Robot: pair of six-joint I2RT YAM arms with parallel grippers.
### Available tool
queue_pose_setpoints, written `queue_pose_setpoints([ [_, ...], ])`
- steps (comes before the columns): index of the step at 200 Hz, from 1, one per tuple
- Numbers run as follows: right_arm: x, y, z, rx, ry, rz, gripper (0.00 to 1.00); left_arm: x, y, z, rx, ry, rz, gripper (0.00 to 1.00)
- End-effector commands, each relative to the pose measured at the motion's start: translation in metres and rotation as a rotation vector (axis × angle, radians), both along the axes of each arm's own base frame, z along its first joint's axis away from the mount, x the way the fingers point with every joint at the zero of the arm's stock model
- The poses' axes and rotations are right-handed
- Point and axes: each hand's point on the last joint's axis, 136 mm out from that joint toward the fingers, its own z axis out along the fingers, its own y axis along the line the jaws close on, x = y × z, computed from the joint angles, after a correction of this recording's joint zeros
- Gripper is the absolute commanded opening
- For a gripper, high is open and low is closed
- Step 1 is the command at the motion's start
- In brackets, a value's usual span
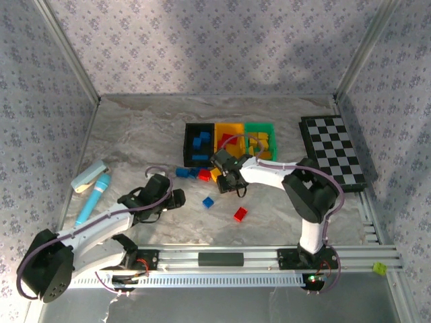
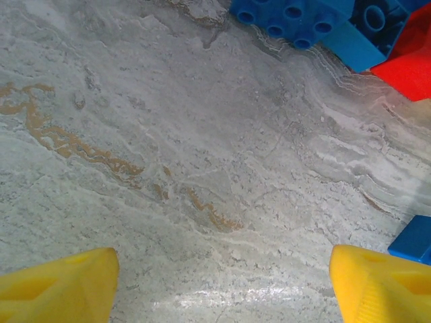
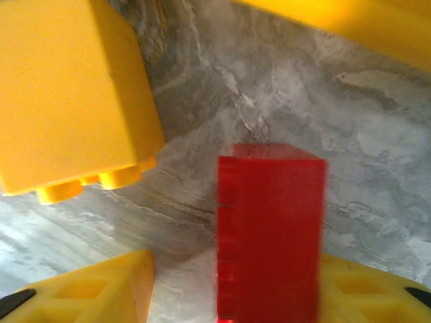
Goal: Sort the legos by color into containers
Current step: Pick up the lego from the center of the table.
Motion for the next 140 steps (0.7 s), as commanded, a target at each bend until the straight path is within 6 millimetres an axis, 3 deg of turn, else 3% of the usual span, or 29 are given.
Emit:
queue_pose_setpoints([
  [1,-0.008,0.0,-0.005,-0.019,0.038,0.006,0.5,0.0,0.007,-0.002,0.024,0.001,0.019,0.81],
  [34,-0.004,0.0,0.004,-0.024,0.011,0.013,0.32,0.002,0.003,-0.002,0.015,0.007,0.011,0.81],
  [49,-0.001,0.0,0.016,-0.023,-0.018,0.023,0.26,0.002,0.002,-0.003,0.013,0.006,0.011,0.82],
  [58,0.001,-0.001,0.023,-0.025,-0.035,0.03,0.15,0.002,0.002,-0.003,0.011,0.008,0.008,0.82],
  [70,0.016,0.005,0.046,-0.004,-0.085,0.031,0.05,0.002,0.002,-0.002,0.012,0.009,0.007,0.82],
  [89,0.031,0.005,0.066,-0.011,-0.125,0.038,0.05,0.003,0.001,-0.002,0.008,0.006,0.009,0.81],
  [120,0.072,0.008,0.099,0.036,-0.204,0.013,0.09,0.003,-0.004,-0.002,-0.008,0.017,-0.001,0.82],
  [140,0.101,0.008,0.107,0.069,-0.229,-0.018,0.25,0.002,-0.006,-0.002,-0.019,0.022,-0.004,0.81],
])
